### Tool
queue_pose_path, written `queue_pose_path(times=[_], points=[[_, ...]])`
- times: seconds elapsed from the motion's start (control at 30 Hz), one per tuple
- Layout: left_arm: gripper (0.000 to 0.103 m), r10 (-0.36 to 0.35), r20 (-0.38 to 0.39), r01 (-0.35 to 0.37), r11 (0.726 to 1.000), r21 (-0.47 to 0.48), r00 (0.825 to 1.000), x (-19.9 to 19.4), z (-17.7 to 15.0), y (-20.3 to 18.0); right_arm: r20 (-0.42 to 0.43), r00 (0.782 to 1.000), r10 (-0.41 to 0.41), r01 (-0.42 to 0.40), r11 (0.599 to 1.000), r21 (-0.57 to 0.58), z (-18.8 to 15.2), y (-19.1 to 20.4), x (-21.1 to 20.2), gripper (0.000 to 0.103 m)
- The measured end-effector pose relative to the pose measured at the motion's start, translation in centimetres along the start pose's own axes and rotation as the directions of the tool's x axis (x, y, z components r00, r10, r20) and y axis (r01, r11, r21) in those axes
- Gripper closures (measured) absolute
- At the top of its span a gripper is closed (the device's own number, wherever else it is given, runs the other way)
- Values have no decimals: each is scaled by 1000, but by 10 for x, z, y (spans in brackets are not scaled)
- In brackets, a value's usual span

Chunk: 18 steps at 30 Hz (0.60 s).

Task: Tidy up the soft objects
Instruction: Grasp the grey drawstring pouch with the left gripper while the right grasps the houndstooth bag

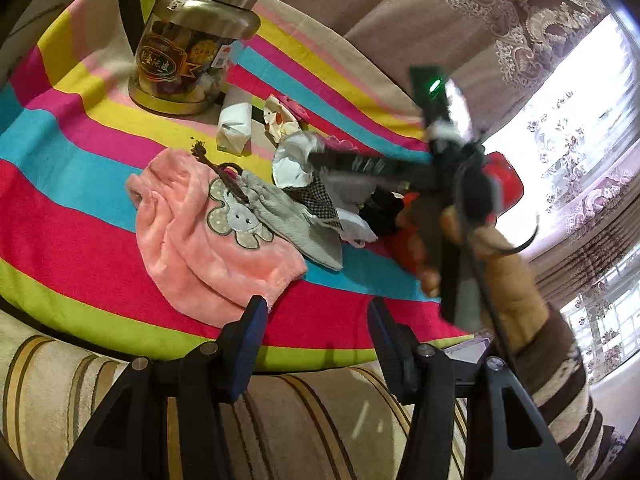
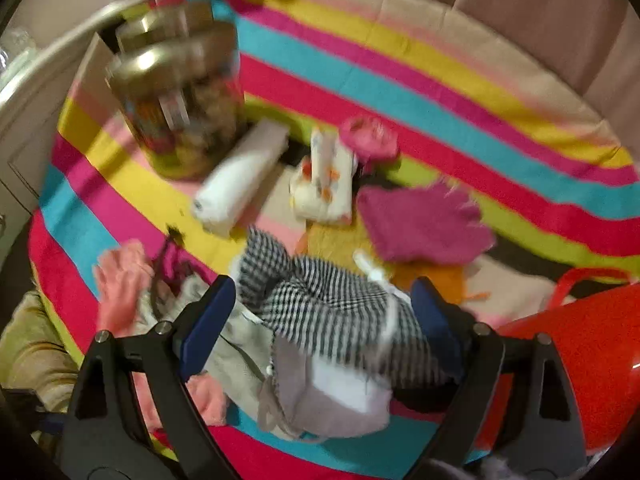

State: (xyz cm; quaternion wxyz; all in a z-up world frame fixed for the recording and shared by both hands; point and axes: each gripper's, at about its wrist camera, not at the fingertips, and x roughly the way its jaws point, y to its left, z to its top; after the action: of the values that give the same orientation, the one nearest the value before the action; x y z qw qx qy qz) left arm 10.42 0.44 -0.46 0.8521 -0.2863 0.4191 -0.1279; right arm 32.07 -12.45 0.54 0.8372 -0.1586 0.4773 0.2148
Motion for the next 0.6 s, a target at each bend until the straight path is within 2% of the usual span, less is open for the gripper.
queue_pose_path(times=[0.13, 0.4, 0.5, 0.6], points=[[50, 8, 6, -7, 1000, -11, 1000, 1, 4, 4, -28, 1000, 3, -2, 1000, 23, -18, -3, 19, 12], [50, 65, 35, -66, 997, 35, 997, 7, 25, 1, 1, 1000, -8, 8, 1000, 10, -37, 5, 29, 14], [50, 98, 52, -101, 993, 56, 994, 13, 39, 1, 26, 1000, 17, -18, 999, 33, -42, 3, 29, 27], [50, 127, 57, -131, 988, 86, 990, 25, 54, 1, 47, 999, 25, -28, 997, 65, -44, -2, 26, 57]])
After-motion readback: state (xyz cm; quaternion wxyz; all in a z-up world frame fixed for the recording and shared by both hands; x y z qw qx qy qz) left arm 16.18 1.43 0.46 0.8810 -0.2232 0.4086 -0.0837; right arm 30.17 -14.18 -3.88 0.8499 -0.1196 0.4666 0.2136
